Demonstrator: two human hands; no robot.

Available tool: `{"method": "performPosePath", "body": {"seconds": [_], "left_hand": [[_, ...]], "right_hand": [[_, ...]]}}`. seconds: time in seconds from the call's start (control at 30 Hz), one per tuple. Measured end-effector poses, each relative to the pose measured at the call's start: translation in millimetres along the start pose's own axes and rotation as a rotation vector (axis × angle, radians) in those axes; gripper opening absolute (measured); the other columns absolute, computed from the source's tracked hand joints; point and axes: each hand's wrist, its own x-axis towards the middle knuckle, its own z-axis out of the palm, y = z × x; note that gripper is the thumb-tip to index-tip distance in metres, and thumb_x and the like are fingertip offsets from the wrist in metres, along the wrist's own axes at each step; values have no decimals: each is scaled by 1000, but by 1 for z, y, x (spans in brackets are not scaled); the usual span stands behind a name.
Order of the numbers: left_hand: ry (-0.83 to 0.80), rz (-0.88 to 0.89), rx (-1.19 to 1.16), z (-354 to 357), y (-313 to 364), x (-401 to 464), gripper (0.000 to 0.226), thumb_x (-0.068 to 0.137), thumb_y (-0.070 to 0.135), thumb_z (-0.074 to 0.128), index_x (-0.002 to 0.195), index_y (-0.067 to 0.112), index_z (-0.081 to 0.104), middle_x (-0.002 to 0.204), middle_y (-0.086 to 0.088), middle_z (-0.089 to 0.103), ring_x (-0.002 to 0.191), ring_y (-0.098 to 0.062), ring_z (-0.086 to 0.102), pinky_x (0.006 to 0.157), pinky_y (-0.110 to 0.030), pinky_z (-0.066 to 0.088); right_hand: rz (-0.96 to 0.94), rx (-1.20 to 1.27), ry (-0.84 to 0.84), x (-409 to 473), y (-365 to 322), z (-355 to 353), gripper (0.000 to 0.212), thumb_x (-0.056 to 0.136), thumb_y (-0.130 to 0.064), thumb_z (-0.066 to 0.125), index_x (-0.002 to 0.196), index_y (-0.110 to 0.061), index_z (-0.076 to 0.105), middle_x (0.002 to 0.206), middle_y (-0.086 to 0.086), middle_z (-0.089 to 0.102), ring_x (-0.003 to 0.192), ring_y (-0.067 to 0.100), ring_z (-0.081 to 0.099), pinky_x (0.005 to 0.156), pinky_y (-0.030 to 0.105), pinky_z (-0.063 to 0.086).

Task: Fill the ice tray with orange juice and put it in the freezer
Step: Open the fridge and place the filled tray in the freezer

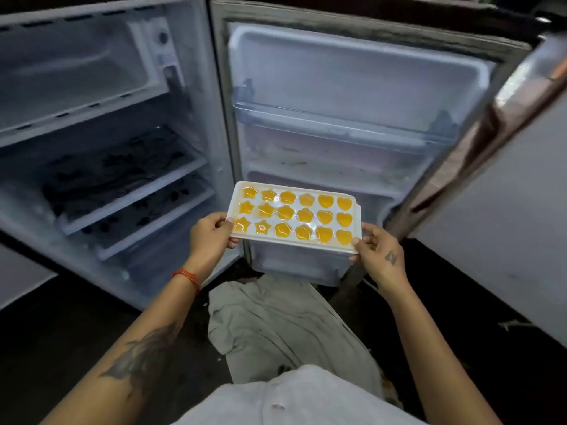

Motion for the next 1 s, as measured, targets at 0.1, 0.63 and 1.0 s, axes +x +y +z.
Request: {"method": "performPosePath", "body": {"seconds": [0.1,0.63,1.0], "left_hand": [[114,-61,-15,-25,-9,1,14,97,11,49,97,10,62,68,-3,62,51,-10,59,48,-14,51],[481,-181,-56,-143,-19,14,17,98,10,46,92,8,62,68,-4,62,52,-10,61,49,-13,50],[578,-162,-155,-213,-5,74,13,97,8,47,93,6,60,74,-3,62,45,-1,62,50,-12,52]], "right_hand": [[-61,-38,-156,21,-17,28,35,89,-8,57,124,-7,54,91,5,58,55,14,62,61,24,54],[-229,-11,-575,74,-100,169,31,88,-6,57,120,-5,56,78,-4,60,57,11,60,68,41,58],[-330,29,-667,116,-176,260,35,91,-6,55,125,0,51,91,9,62,62,13,60,58,20,55]]}}
